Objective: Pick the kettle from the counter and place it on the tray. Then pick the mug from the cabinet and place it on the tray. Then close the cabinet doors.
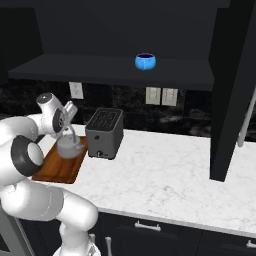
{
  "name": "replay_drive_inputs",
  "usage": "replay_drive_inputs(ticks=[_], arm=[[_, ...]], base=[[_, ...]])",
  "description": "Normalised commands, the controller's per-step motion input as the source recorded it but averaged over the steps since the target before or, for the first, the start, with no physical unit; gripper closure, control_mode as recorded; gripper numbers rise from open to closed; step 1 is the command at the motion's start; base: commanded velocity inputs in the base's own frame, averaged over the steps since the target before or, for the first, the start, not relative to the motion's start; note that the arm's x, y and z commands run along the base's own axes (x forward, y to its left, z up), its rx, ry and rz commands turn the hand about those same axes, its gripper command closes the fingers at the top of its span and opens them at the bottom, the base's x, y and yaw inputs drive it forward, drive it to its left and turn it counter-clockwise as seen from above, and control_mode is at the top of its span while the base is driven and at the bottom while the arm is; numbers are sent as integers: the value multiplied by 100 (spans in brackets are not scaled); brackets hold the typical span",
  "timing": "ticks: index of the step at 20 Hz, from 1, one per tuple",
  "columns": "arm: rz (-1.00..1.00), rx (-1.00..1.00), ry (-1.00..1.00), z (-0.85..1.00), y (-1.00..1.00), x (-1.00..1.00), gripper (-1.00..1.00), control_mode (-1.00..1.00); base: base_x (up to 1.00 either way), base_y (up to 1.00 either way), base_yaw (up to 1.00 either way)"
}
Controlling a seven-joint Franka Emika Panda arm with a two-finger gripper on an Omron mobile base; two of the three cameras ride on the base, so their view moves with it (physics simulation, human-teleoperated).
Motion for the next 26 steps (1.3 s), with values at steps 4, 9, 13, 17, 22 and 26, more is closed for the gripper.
replay_drive_inputs(ticks=[4,9,13,17,22,26], arm=[[-2,0,7,-17,1,42,100,-100],[-1,0,2,-23,6,9,100,-100],[-1,0,-2,-8,18,0,100,-100],[-4,-1,0,-23,35,-5,100,-100],[-2,0,0,-26,26,-37,100,-100],[-13,0,1,-16,25,-45,-100,-100]], base=[[0,0,0],[0,0,0],[0,0,0],[0,0,0],[0,0,0],[0,0,0]])
